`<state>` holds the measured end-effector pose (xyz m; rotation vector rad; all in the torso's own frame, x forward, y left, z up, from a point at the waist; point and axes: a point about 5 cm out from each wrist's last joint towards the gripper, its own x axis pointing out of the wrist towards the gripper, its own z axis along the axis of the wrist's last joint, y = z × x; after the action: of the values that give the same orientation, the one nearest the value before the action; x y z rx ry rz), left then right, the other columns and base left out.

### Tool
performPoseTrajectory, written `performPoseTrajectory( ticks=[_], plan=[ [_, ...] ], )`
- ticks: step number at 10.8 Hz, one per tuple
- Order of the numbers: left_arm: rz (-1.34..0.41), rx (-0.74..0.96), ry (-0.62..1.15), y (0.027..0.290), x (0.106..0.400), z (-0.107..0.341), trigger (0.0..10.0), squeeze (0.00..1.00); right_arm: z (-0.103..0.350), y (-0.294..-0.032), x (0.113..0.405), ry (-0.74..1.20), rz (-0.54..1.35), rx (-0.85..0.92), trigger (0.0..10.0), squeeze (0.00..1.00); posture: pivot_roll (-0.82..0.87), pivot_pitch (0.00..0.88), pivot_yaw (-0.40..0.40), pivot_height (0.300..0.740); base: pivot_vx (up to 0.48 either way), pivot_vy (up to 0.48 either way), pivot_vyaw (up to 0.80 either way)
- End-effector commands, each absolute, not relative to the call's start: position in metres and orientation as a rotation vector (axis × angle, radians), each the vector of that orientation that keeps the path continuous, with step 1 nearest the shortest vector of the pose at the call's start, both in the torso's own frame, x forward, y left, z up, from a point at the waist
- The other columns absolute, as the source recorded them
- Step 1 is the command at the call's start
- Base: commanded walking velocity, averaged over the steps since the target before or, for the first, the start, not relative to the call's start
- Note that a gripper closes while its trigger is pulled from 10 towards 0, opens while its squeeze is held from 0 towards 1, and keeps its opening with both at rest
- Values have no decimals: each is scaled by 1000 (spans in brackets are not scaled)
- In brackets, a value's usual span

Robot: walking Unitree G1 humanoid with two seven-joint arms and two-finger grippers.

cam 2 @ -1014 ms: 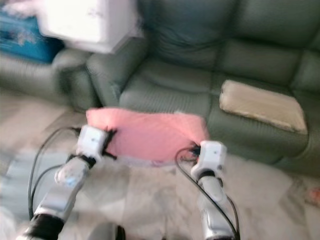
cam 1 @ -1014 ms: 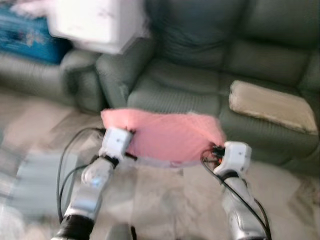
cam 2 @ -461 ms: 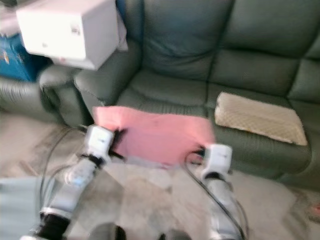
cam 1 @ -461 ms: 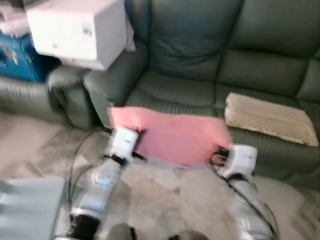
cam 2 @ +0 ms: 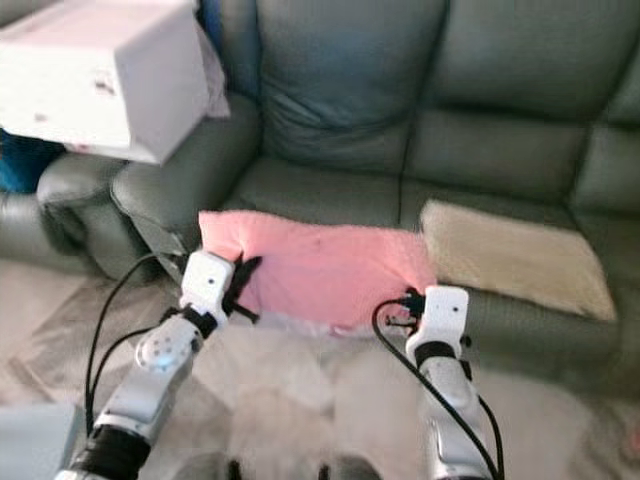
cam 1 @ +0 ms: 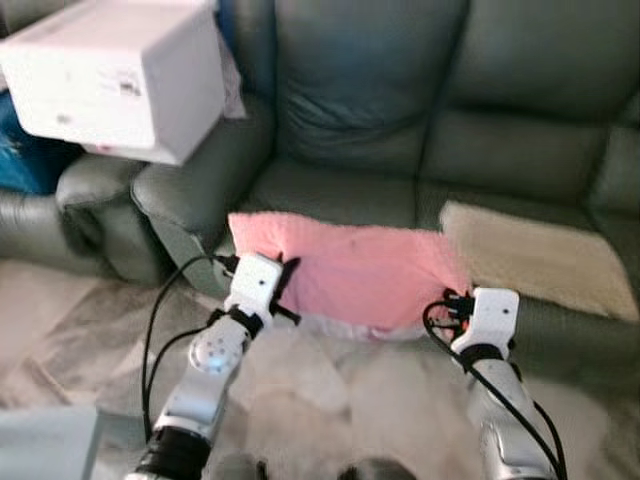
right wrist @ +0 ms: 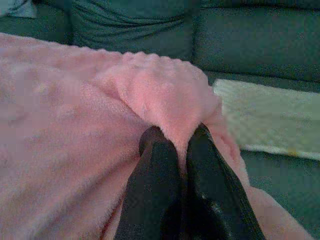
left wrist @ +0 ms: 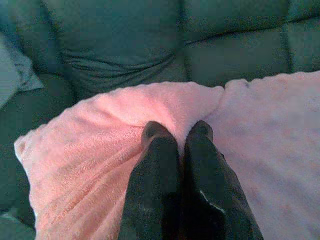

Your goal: Move the pillow to the sofa

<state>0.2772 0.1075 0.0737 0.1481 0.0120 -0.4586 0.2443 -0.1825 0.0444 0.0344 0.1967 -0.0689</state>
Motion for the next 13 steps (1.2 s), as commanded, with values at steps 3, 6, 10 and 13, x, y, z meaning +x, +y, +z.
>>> performPoseTrajectory(
  ticks=[3, 6, 10, 13],
  plan=[
    [-429, 171, 22, 119, 275, 70, 10000, 0, 48, -176, 246, 177, -52, 44, 10000, 0, -63, 95, -34, 740, 480, 0, 0],
    [-424, 171, 14, 119, 275, 71, 10000, 0, 48, -175, 247, 182, -47, 45, 10000, 0, -59, 97, -35, 740, 480, 0, -267],
    [-432, 160, 12, 117, 274, 72, 10000, 0, 47, -174, 248, 185, -40, 46, 10000, 0, -54, 95, -38, 740, 0, 0, -172],
    [-427, 170, 15, 119, 274, 72, 10000, 0, 48, -172, 248, 182, -35, 47, 10000, 0, -51, 98, -35, 740, 0, 480, -315]
  ],
)
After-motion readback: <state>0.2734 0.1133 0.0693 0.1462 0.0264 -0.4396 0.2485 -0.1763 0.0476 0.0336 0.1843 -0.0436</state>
